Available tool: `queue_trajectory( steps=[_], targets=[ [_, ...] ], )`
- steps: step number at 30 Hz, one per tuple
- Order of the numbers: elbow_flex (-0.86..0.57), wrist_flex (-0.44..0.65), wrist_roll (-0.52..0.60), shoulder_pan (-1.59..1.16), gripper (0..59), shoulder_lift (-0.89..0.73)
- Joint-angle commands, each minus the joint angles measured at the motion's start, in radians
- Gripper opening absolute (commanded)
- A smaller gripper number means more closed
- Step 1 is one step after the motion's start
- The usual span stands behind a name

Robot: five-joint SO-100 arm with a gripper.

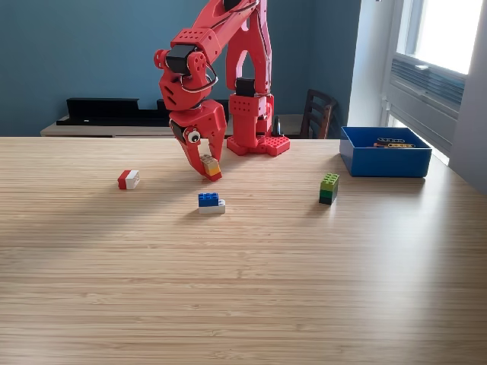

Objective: Grasp a lego block and put it in the bin.

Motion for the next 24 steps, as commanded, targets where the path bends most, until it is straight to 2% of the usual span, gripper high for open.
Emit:
queue_trajectory(
  steps=[1, 5, 8, 11, 14, 24],
  targets=[
    [-0.198, 0.086, -0.052, -0.003, 0.1, 0.075],
    [-0.44, 0.224, -0.109, -0.066, 0.1, 0.075],
    [-0.618, 0.291, -0.149, -0.166, 0.1, 0.075],
    [-0.736, 0.334, -0.19, -0.31, 0.1, 0.074],
    [-0.762, 0.359, -0.221, -0.502, 0.1, 0.074],
    [-0.788, 0.393, -0.19, -1.147, 0.1, 0.057]
  ],
)
